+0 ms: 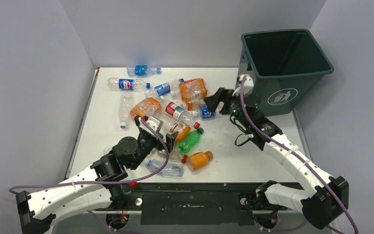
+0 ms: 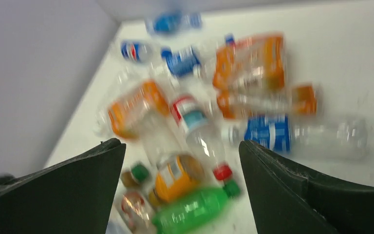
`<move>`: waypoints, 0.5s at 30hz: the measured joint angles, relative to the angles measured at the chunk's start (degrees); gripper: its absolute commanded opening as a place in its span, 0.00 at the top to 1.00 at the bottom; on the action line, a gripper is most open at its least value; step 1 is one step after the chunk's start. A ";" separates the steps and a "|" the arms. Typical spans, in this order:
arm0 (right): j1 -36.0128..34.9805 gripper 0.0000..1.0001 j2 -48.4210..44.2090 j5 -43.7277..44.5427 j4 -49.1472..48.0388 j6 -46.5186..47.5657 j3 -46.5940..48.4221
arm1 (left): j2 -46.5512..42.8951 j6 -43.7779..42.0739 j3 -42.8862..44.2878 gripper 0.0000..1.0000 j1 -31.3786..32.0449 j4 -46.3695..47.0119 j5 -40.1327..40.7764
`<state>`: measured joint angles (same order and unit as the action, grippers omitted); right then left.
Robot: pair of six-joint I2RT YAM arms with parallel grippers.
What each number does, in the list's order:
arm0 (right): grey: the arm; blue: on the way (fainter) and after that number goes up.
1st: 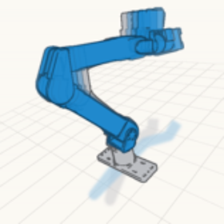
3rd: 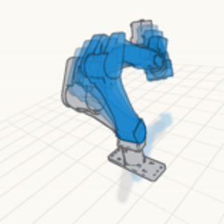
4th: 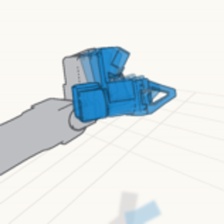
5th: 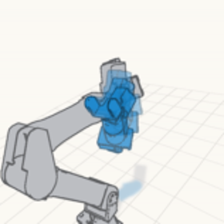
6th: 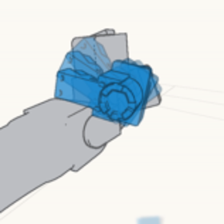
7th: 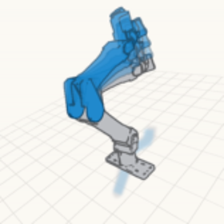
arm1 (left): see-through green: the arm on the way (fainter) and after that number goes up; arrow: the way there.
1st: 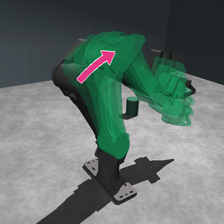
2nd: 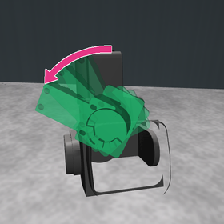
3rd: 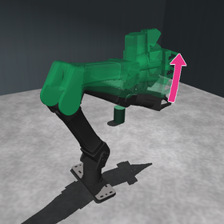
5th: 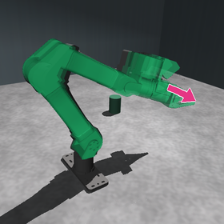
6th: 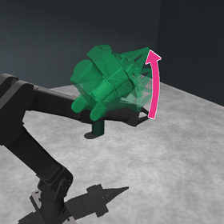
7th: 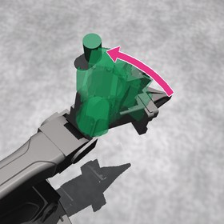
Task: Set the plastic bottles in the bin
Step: Pick up the plastic bottle from the corner of the board.
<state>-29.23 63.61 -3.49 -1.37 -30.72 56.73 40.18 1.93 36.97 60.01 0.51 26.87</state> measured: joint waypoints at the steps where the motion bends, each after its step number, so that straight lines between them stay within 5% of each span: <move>1: -0.39 0.10 -0.02 -1.55 1.36 -0.07 -2.89 | 0.13 -0.20 0.07 0.04 0.11 -0.31 0.02; 15: -1.57 0.07 -14.91 -7.37 7.74 -12.92 -32.89 | 10.84 -1.86 5.05 0.04 2.38 -7.85 -5.75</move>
<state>-30.81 48.71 -10.85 6.37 -43.64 23.83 51.03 0.08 42.02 62.39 -7.33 21.12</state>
